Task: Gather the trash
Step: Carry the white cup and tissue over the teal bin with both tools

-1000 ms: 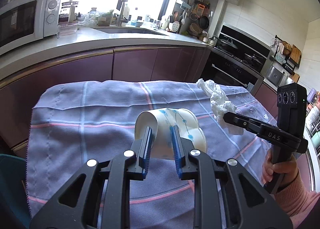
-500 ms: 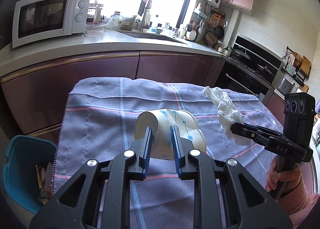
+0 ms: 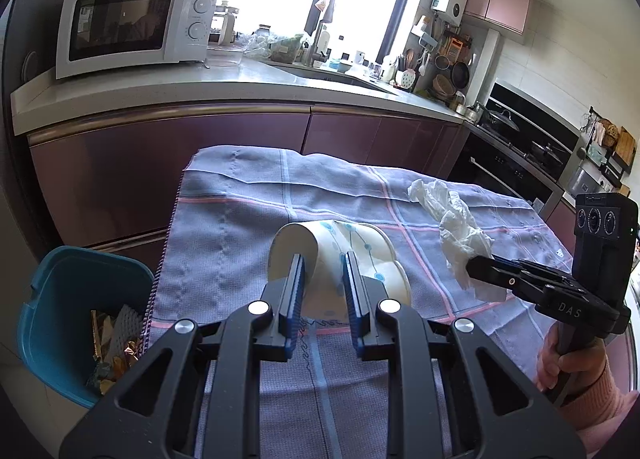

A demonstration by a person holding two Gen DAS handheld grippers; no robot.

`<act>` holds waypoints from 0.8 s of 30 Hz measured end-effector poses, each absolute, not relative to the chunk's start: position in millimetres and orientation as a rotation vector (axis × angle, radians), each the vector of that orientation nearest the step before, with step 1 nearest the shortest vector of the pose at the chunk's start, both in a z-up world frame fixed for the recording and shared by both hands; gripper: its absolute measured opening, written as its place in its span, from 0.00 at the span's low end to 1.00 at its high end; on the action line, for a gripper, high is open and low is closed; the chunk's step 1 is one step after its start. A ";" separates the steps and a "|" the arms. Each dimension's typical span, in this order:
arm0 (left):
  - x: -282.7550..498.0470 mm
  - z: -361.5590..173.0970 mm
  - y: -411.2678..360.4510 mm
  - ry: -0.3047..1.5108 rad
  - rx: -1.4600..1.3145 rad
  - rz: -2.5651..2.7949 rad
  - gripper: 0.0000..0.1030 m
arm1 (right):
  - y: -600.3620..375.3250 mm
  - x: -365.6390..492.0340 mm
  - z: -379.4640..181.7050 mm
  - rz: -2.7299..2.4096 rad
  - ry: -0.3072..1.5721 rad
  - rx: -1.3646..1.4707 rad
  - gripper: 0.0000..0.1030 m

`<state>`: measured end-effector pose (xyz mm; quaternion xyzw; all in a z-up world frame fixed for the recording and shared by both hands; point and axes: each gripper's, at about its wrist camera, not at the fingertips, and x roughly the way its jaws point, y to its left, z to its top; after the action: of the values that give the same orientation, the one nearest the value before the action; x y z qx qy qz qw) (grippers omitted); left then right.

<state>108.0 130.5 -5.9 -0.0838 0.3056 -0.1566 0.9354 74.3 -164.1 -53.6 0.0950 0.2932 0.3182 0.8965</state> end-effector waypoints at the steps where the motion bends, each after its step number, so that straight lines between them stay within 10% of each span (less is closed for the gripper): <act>1: 106.3 -5.4 131.5 0.624 -0.172 -0.316 0.19 | -162.1 74.0 -53.5 0.663 0.608 0.194 0.06; 24: 85.3 1.1 157.2 0.600 -0.188 -0.246 0.13 | -128.3 72.9 -51.3 0.743 0.611 0.159 0.07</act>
<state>85.3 157.2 1.1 -0.0922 0.2943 -0.1207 0.9436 72.9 -128.3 -51.3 0.0763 0.2933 0.3569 0.8836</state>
